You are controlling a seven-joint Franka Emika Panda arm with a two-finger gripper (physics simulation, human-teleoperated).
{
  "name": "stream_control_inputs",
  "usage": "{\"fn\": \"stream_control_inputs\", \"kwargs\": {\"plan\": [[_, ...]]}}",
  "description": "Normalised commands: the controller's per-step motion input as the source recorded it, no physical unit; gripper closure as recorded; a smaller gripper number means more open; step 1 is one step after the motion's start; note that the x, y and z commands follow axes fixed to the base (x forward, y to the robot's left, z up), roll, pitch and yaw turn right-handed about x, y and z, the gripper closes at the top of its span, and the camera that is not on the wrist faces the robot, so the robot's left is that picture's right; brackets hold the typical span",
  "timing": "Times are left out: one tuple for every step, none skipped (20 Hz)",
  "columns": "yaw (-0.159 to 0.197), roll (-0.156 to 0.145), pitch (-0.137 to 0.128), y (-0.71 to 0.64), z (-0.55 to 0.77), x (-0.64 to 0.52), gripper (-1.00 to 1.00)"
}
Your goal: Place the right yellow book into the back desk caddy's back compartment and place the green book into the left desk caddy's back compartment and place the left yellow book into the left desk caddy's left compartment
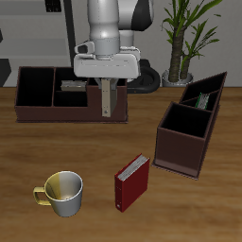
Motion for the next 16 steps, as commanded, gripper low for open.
{"fn": "stream_control_inputs", "kwargs": {"plan": [[0.053,0.122,-0.094,0.75,0.45,-0.43,1.0],[-0.101,0.091,-0.086,1.6,0.95,-1.31,1.0],[0.016,0.133,-0.11,0.99,0.5,-0.76,1.0],[-0.042,0.062,-0.09,1.03,0.55,-0.99,1.0],[-0.08,0.111,-0.011,0.71,0.26,-0.53,1.0],[-0.056,0.117,-0.025,0.92,0.33,-0.78,1.0],[-0.059,0.016,-0.148,1.58,0.64,-1.35,1.0],[-0.104,0.114,0.098,0.72,0.16,-0.45,1.0],[0.009,0.051,-0.078,0.9,0.27,-0.46,1.0],[0.029,0.042,0.026,0.75,0.15,-0.29,1.0],[-0.075,0.094,-0.008,0.9,0.25,-0.41,1.0],[0.012,0.047,-0.023,0.56,0.15,-0.29,1.0],[-0.027,-0.007,-0.025,0.58,0.2,-0.38,1.0],[-0.073,0.021,0.017,0.52,0.17,-0.38,1.0],[-0.069,0.157,-0.043,1.08,0.34,-0.77,1.0],[-0.008,-0.001,-0.019,0.46,0.1,-0.32,1.0]]}}
